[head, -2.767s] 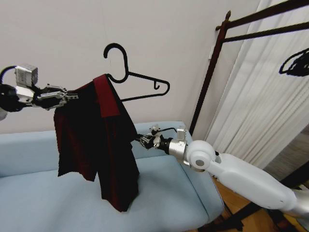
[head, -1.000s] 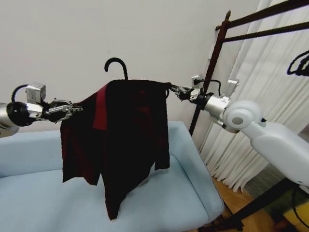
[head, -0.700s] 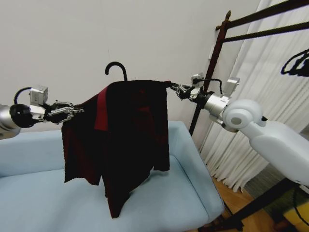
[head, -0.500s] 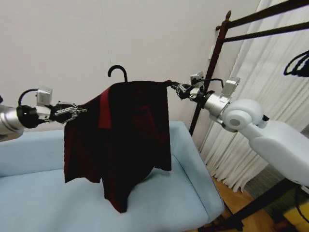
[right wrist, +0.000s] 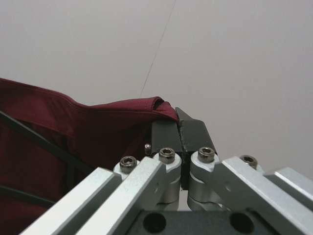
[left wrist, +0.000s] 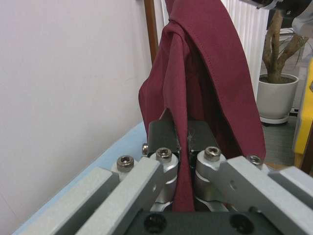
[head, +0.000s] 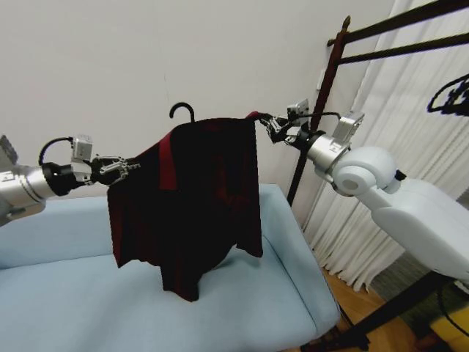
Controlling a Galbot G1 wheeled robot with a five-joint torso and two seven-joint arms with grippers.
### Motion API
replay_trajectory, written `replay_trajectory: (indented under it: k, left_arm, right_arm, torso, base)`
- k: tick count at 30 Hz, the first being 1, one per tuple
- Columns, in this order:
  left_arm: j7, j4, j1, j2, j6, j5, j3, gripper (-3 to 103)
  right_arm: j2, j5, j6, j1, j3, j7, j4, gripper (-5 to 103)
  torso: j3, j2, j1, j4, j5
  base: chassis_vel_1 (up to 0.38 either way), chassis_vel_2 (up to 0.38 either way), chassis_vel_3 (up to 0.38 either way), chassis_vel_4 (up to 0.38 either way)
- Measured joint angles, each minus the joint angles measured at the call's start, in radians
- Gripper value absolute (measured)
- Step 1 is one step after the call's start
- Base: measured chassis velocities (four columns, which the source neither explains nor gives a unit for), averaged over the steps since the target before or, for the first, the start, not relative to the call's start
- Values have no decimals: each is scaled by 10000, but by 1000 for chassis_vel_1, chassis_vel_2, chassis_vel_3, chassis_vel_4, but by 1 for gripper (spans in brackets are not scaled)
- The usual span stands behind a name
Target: Pick up the clothes from the sofa and hang them on the clothes hanger.
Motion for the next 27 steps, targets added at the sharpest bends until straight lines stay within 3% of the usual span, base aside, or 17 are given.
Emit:
replay_trajectory:
  k: [12, 15, 27]
  left_arm:
    - [-175, -179, 148, -412, 28, 131, 291, 2]
    - [-189, -198, 176, -524, 36, 170, 317, 2]
    - [-411, -88, 66, -711, 38, 156, 320, 2]
  right_arm:
    - [683, -254, -247, 862, -476, 5, -214, 0]
    - [845, 105, -644, 1273, -692, 147, -92, 0]
    - [69, 1237, -1377, 1143, -1145, 137, 1305, 0]
  torso:
    - [0, 0, 1, 2, 0]
    - [0, 0, 1, 3, -2]
    - [-2, 0, 0, -3, 2]
  base:
    - [0, 0, 0, 0]
    - [0, 0, 0, 0]
    - [0, 0, 0, 0]
